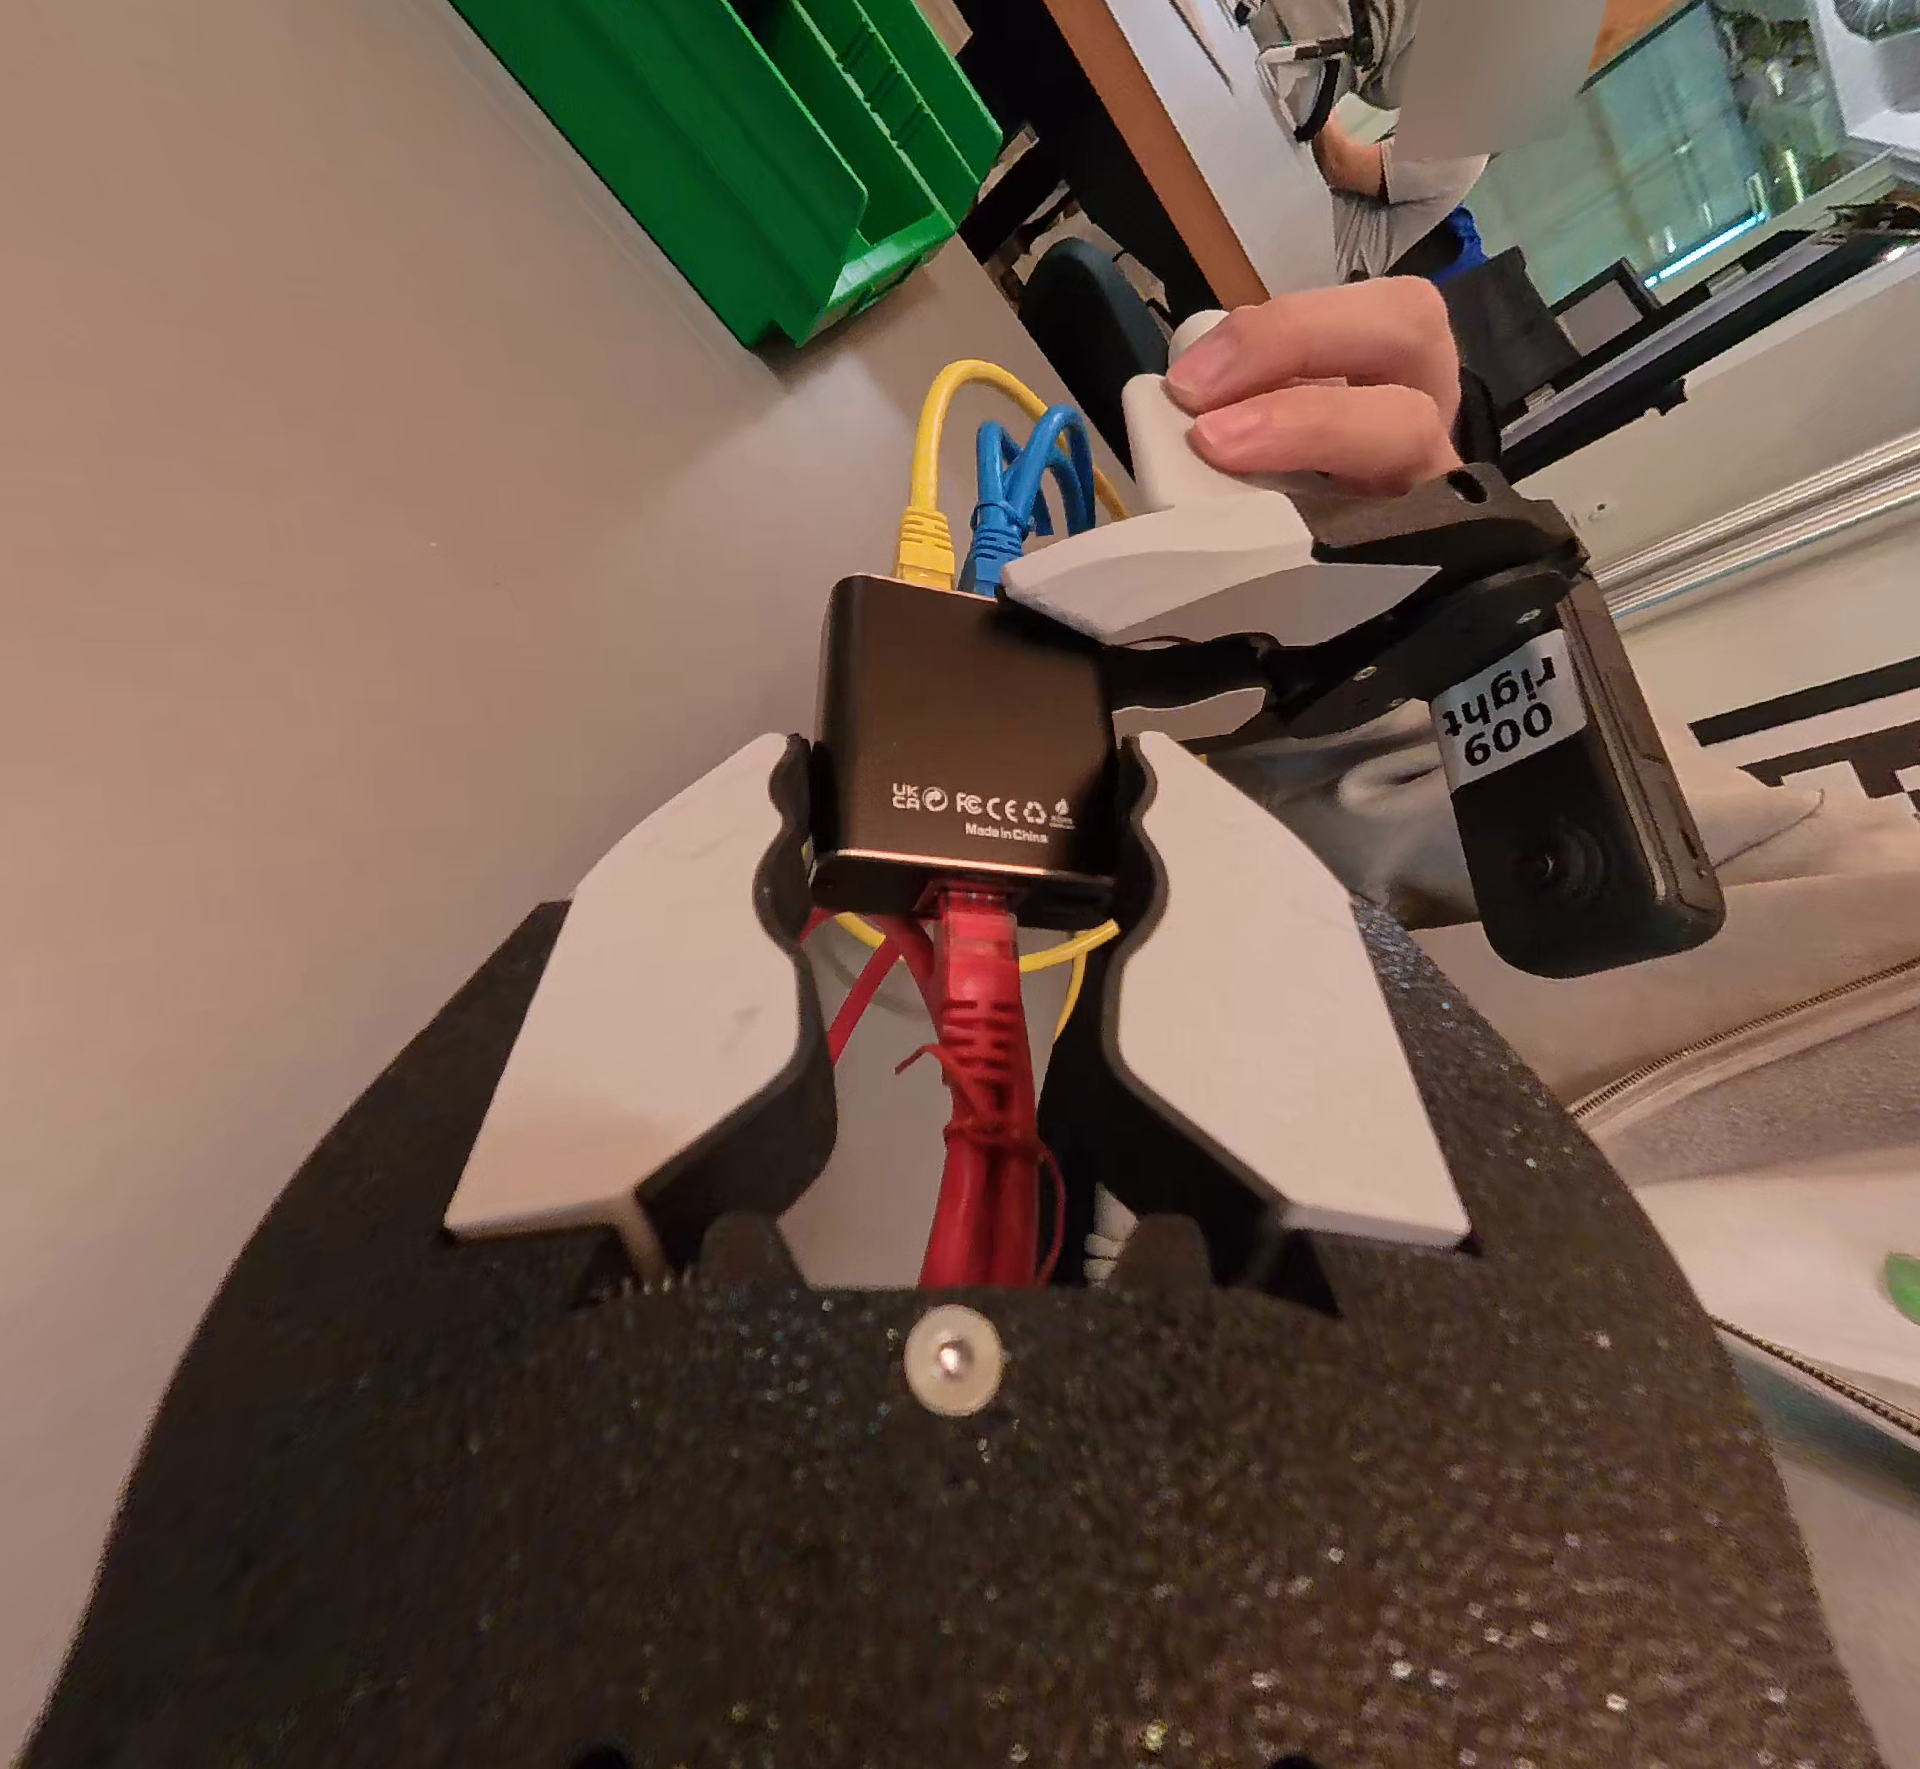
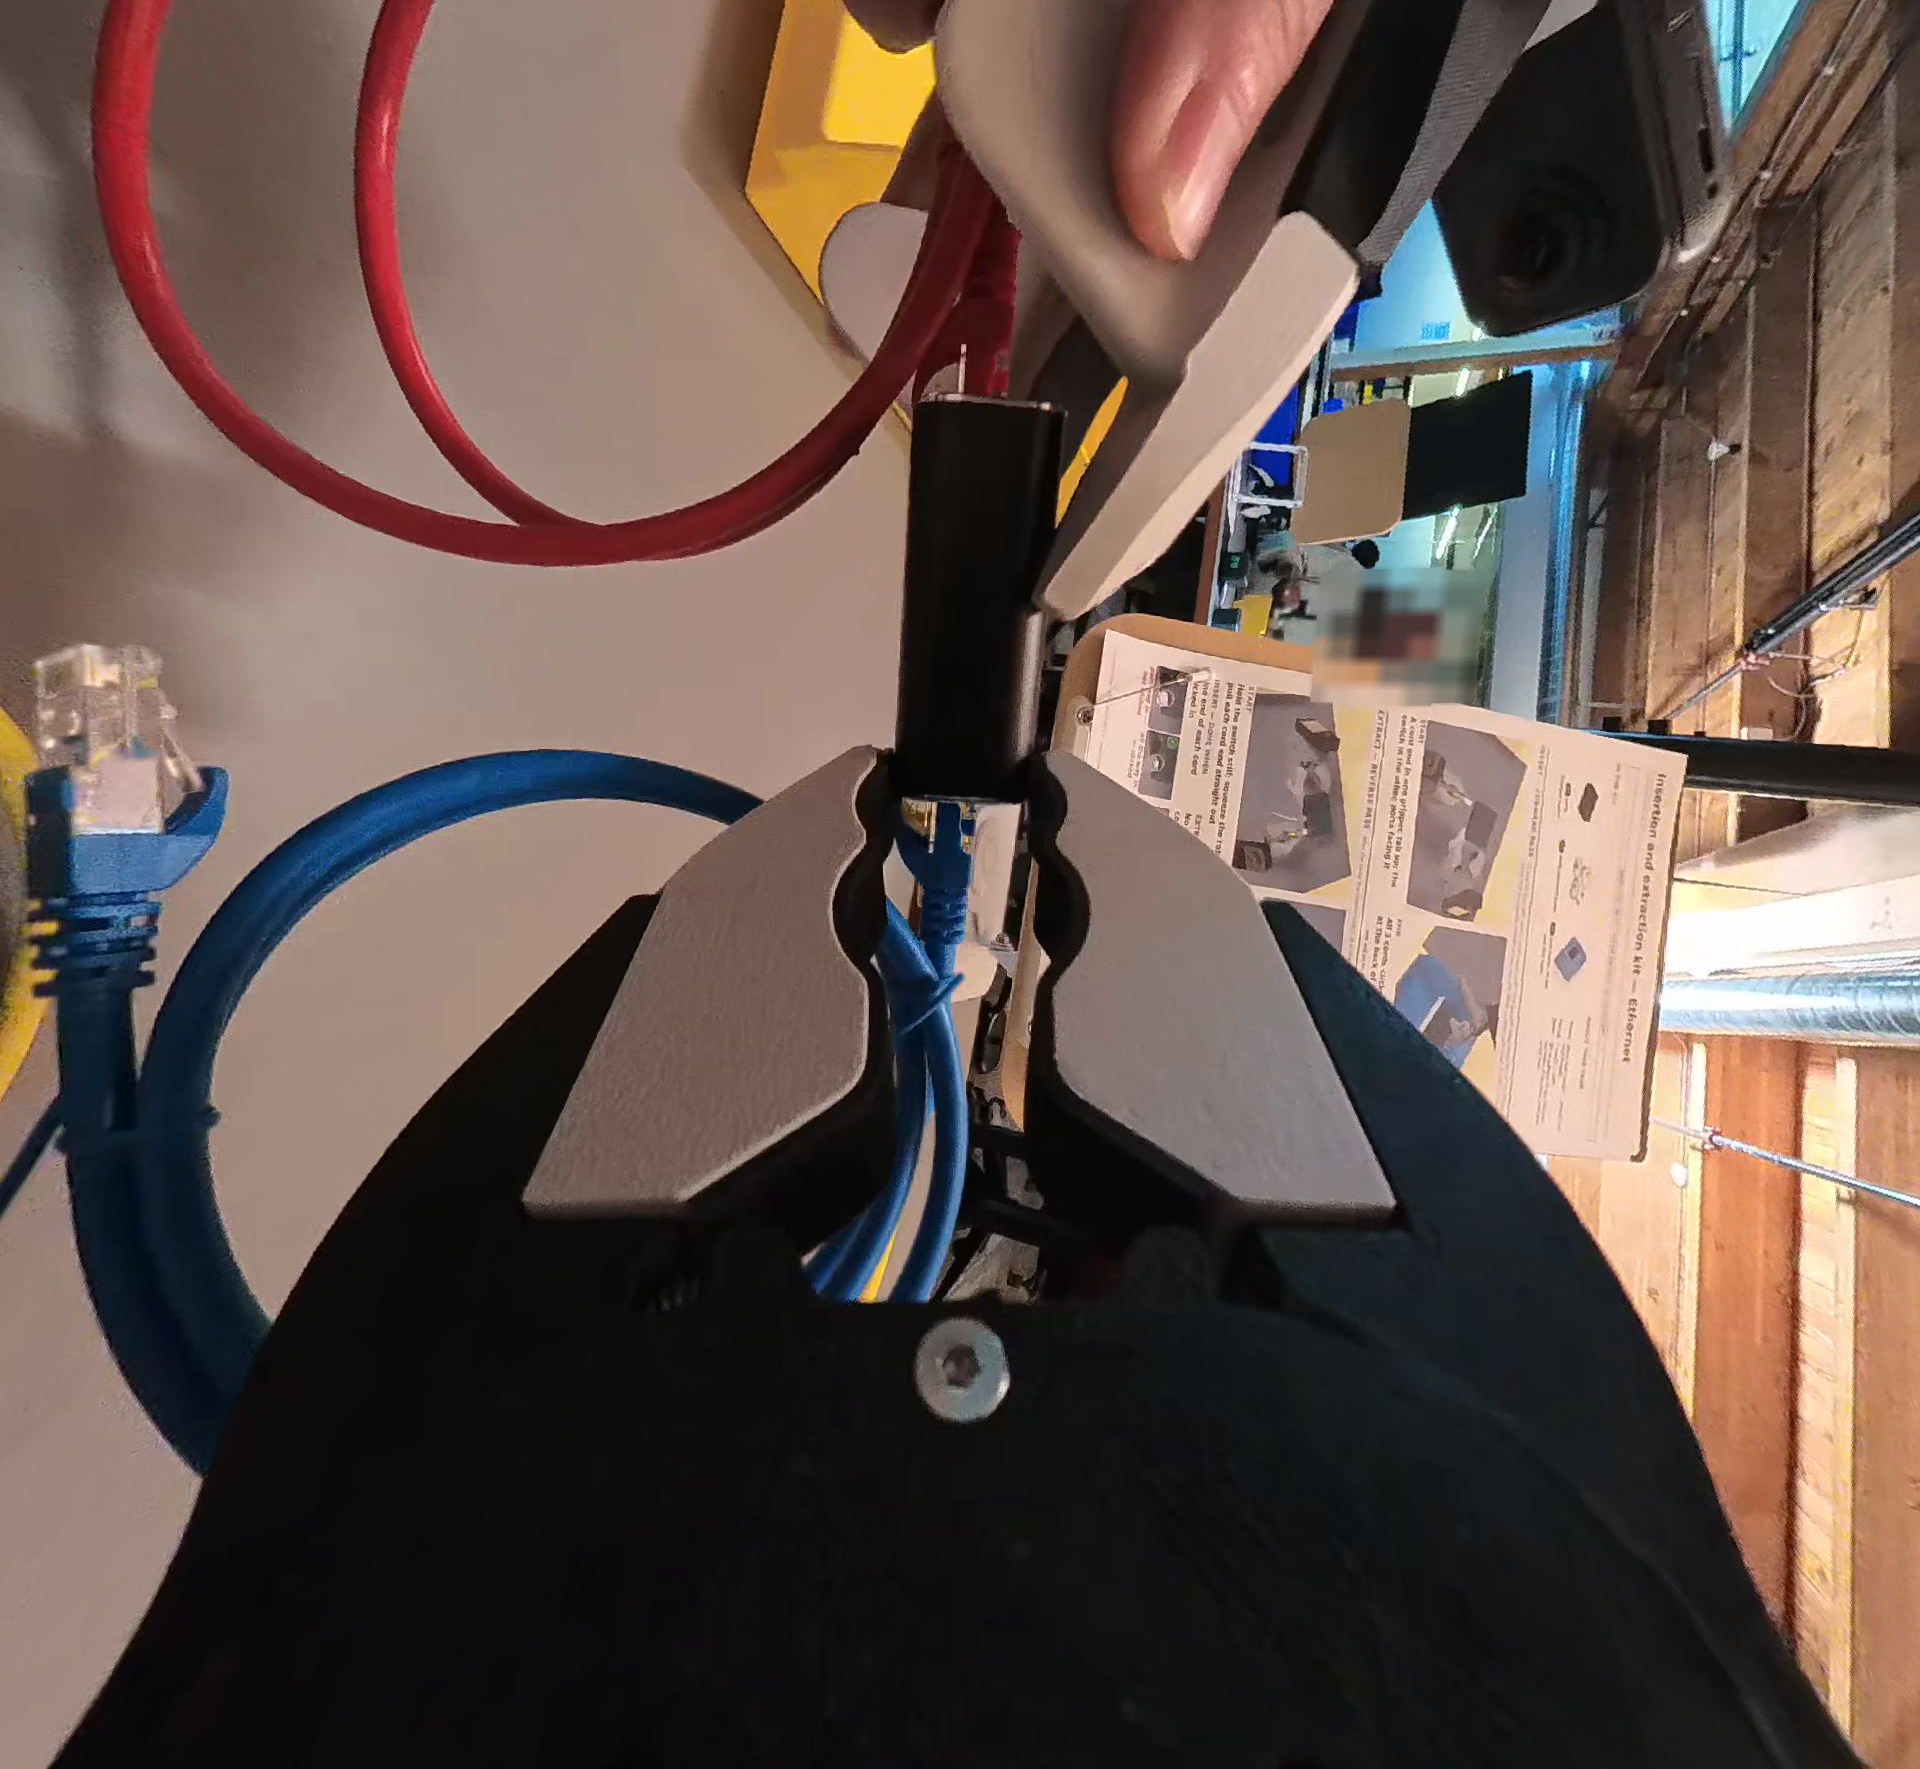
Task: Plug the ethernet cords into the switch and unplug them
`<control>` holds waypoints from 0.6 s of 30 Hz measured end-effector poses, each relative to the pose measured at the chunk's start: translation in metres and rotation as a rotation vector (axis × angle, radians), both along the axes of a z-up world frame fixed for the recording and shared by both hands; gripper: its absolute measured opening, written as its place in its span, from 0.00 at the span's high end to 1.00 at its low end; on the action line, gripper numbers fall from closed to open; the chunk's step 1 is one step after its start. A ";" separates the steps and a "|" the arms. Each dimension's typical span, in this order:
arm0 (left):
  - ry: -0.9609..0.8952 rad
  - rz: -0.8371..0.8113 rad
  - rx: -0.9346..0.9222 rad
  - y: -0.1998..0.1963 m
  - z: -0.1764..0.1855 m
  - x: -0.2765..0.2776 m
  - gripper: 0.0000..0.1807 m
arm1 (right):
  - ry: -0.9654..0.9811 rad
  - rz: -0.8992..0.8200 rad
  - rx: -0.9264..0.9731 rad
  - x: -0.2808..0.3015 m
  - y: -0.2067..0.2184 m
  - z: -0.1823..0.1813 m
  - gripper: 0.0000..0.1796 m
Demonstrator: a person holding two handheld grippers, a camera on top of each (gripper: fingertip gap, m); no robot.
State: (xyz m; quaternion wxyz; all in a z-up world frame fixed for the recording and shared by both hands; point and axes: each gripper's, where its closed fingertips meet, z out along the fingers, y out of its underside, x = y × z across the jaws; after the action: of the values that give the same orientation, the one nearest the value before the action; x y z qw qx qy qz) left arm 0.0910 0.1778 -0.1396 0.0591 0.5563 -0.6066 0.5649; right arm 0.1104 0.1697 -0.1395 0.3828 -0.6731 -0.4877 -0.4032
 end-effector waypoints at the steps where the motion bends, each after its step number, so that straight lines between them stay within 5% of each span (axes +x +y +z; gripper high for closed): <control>1: -0.001 -0.001 -0.003 0.000 0.001 0.000 0.70 | 0.003 0.001 0.002 0.000 0.000 0.001 0.87; 11: -0.007 0.003 -0.040 0.002 0.005 -0.001 0.71 | 0.044 0.013 0.014 -0.001 0.001 0.005 0.87; 14: -0.021 0.036 -0.081 0.007 0.009 0.003 0.80 | 0.006 0.029 0.042 -0.001 -0.001 0.007 0.87; 18: -0.028 0.038 -0.041 0.006 0.004 0.004 0.81 | 0.000 0.034 0.009 -0.002 -0.004 0.000 0.86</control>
State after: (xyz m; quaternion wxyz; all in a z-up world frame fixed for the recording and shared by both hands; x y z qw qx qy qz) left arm 0.0946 0.1838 -0.1360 0.0512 0.5584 -0.5848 0.5862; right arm 0.1089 0.1660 -0.1396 0.3925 -0.6630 -0.4971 -0.3990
